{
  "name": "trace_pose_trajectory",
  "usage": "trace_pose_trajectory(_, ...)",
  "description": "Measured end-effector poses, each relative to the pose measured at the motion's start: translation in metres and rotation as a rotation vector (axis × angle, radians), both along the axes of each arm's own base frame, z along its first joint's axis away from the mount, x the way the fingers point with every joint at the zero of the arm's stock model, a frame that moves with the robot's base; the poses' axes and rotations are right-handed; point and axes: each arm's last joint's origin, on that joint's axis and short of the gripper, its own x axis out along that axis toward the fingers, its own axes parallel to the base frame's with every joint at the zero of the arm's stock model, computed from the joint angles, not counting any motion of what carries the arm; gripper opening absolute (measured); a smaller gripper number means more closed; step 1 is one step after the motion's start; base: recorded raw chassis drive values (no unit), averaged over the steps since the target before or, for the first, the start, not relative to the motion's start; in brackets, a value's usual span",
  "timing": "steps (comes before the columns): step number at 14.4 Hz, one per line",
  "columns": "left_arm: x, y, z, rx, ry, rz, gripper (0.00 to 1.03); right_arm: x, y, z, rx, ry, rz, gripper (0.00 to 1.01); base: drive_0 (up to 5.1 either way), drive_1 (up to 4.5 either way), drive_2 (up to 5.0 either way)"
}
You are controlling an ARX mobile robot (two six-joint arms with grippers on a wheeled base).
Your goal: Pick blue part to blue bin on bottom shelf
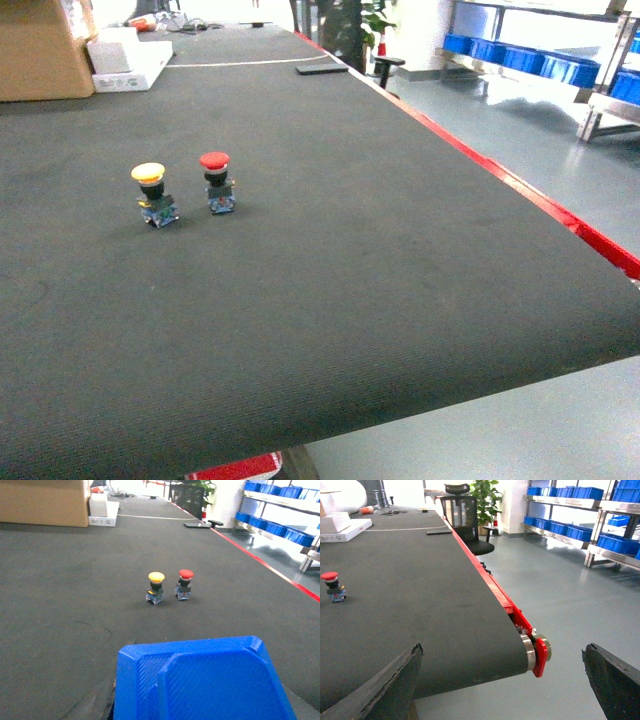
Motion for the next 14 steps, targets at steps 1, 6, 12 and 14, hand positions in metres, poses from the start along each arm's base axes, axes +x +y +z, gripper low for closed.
trace_pose_trajectory(1, 0.0, 0.0, 0.0, 0.0, 0.0, 0.0, 0.44, 0.0, 0.0, 0.0, 0.0, 0.0, 0.0, 0.98, -1.7, -1.67, -1.7)
trace_pose_trajectory(6, 0.0, 0.0, 0.0, 0.0, 0.0, 0.0, 0.44, 0.0, 0.0, 0.0, 0.0, 0.0, 0.0, 0.98, -1.5, -1.54, -1.5)
trace_pose_trajectory(12, 0.0, 0.0, 0.0, 0.0, 0.0, 0.0, 0.44, 0.0, 0.0, 0.0, 0.0, 0.0, 0.0, 0.98, -1.5, -1.53, -1.5)
trace_pose_trajectory(14, 0.0, 0.0, 0.0, 0.0, 0.0, 0.0, 0.44, 0.0, 0.0, 0.0, 0.0, 0.0, 0.0, 0.98, -1.7, -1.71, -1.7)
